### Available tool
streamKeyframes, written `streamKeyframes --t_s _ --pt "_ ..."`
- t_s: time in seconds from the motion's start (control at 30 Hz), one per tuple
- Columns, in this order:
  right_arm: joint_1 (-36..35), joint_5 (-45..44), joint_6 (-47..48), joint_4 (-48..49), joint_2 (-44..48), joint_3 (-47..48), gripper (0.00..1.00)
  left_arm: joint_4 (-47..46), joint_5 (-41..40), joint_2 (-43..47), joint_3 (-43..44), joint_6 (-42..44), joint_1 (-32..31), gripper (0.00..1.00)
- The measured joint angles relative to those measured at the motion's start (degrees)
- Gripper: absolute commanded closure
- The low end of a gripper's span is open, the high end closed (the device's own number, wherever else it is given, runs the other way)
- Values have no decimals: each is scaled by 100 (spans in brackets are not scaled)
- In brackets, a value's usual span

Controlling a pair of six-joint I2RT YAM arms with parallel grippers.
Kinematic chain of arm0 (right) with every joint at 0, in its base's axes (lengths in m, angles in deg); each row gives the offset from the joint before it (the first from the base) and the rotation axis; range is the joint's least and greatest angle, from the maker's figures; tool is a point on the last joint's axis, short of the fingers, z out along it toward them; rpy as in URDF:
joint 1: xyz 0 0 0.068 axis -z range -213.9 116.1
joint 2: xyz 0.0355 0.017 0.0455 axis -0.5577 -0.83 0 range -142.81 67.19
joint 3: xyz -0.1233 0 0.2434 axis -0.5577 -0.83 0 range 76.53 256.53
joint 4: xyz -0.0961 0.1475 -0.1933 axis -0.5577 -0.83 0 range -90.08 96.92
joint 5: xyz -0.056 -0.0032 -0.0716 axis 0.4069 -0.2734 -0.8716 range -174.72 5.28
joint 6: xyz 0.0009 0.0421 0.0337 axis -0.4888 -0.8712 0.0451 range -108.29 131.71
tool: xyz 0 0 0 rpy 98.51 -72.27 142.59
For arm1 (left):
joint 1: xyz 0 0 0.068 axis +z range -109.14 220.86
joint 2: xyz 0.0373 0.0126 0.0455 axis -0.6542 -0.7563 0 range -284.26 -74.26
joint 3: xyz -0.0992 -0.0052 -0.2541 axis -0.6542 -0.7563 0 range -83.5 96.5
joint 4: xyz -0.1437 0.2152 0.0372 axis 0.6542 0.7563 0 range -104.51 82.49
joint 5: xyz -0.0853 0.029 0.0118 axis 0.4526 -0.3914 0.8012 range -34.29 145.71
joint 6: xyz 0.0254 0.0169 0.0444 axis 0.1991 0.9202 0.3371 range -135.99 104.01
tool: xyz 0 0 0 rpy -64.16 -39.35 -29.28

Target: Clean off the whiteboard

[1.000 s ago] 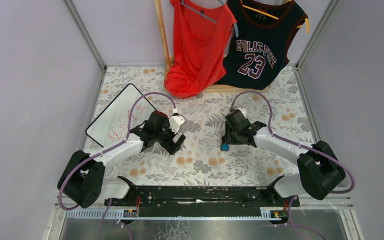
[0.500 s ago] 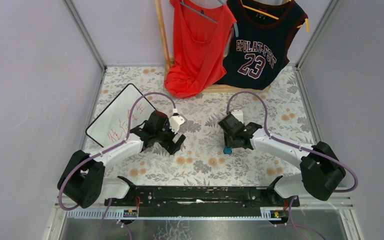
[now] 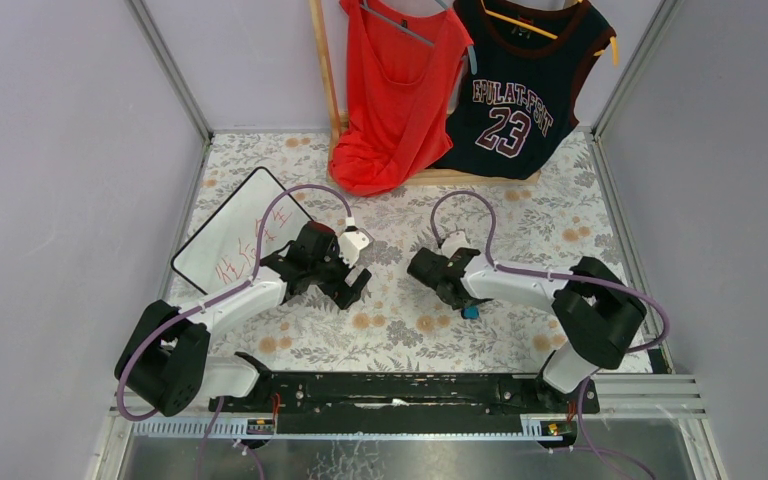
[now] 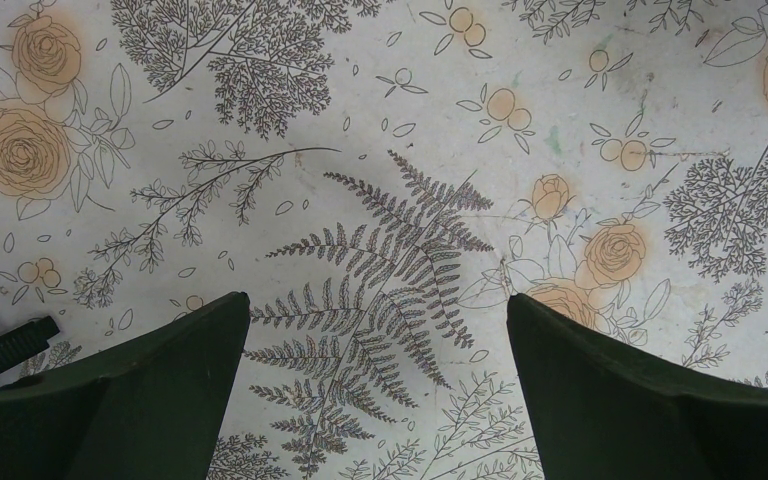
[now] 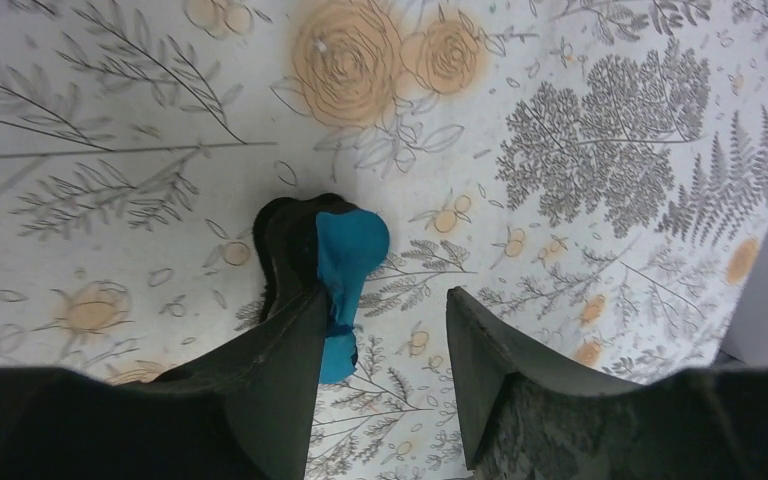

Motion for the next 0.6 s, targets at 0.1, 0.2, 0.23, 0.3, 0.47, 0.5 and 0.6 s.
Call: streamKeyframes --t_s 0.1,0.2,0.23,0.3,0.47,0.5,0.6 --pt "-94 -96 -70 -133 -175 -37 45 0 0 0 0 0 0 0" --pt "-162 -120 0 -68 -234 -39 45 0 0 0 0 0 0 0" --pt "-173 -109 33 -42 -225 -37 45 0 0 0 0 0 0 0" --pt "-177 -37 116 37 -184 -44 45 0 0 0 0 2 0 0" --pt "-190 186 140 326 57 -66 45 2 0 0 0 7 0 0" --pt "-199 229 129 376 79 -66 45 2 2 0 0 13 0 0" --pt "-203 321 116 472 142 -66 45 0 2 0 0 22 0 0"
